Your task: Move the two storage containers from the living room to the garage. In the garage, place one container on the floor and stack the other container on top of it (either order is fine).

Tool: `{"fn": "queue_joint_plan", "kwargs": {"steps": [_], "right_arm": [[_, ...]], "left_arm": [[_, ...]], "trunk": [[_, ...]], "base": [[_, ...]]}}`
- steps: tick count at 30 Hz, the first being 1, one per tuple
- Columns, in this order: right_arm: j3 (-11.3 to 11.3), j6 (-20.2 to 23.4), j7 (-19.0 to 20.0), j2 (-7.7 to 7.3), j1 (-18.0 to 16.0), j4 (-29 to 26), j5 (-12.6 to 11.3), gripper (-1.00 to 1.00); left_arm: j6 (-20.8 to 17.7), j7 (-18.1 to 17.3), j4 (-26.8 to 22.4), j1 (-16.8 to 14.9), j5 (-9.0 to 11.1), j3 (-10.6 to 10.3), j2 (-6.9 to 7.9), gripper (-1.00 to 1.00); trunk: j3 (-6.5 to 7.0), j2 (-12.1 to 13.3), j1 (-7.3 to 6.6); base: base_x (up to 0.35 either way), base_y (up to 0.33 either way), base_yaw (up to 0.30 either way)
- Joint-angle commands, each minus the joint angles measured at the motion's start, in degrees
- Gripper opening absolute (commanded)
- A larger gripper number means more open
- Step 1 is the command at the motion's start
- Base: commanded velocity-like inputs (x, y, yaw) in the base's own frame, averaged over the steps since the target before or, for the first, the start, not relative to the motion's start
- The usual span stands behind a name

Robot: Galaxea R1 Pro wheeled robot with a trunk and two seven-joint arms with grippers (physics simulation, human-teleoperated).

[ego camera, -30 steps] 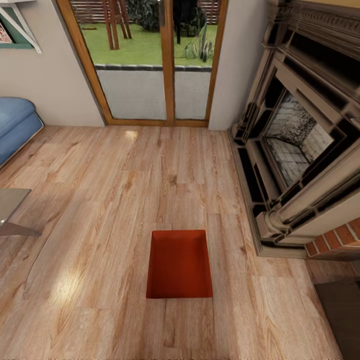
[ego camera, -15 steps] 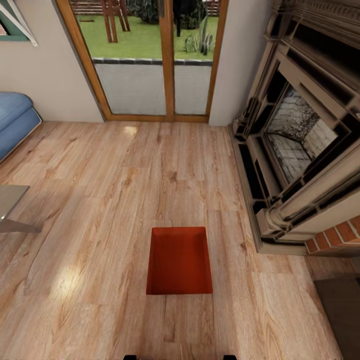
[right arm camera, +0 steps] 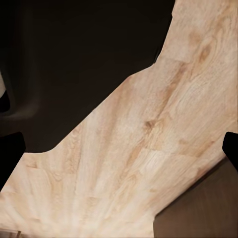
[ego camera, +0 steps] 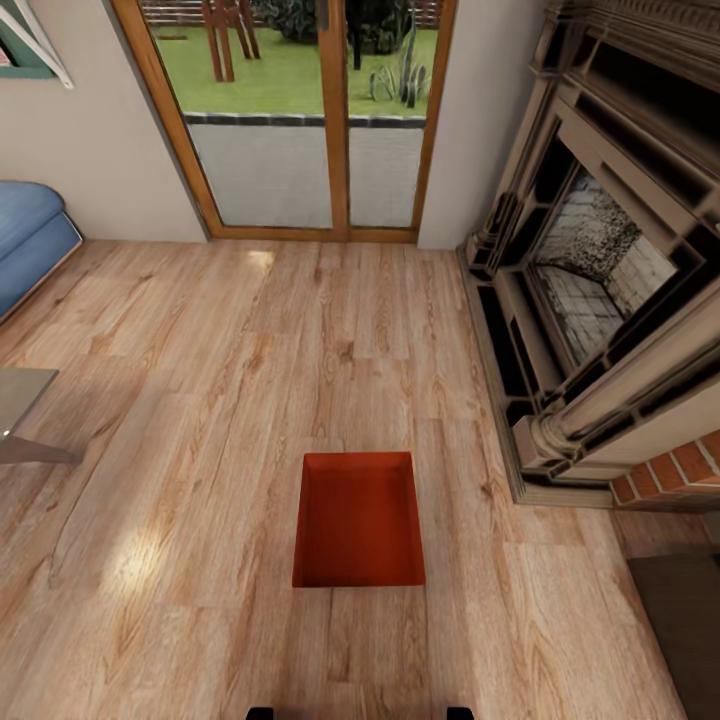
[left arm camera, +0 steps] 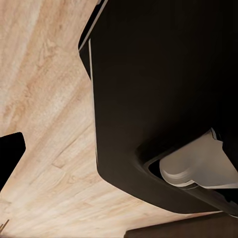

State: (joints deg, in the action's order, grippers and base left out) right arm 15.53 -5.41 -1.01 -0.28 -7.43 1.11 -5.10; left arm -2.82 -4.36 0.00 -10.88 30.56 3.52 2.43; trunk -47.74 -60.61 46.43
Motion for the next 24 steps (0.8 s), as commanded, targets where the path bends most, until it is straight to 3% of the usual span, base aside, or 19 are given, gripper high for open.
{"fn": "queue_joint_plan", "kwargs": {"steps": [1,5,19,23,24], "right_arm": [[0.5,-0.3,-0.1,0.02,0.0,0.1,-0.3,1.00],[0.4,-0.6,0.0,0.02,0.0,0.1,1.5,1.00],[0.2,-0.7,0.0,0.13,0.0,0.1,1.6,1.00],[0.3,-0.2,0.0,0.31,-0.1,-0.3,1.7,1.00],[0.4,0.0,-0.1,0.87,-0.1,-1.4,1.7,1.00]], "left_arm": [[-0.2,-0.2,0.0,0.0,0.1,0.3,0.02,1.00],[-0.3,-0.2,0.0,0.0,0.1,0.3,0.03,1.00],[-0.2,-0.2,-0.1,0.0,0.0,0.3,-0.27,1.00],[-0.4,-0.2,-0.3,0.0,-1.0,-0.2,-0.08,1.00],[-0.5,-0.2,-0.6,0.0,-2.3,-1.1,0.25,1.00]], "trunk": [[-0.03,0.0,0.00],[-0.03,0.0,0.00],[-0.03,0.0,0.00],[-0.03,0.0,0.00],[-0.03,0.0,0.00]], "base": [[0.000,0.000,0.000],[0.000,0.000,0.000],[0.000,0.000,0.000],[0.000,0.000,0.000],[0.000,0.000,0.000]]}}
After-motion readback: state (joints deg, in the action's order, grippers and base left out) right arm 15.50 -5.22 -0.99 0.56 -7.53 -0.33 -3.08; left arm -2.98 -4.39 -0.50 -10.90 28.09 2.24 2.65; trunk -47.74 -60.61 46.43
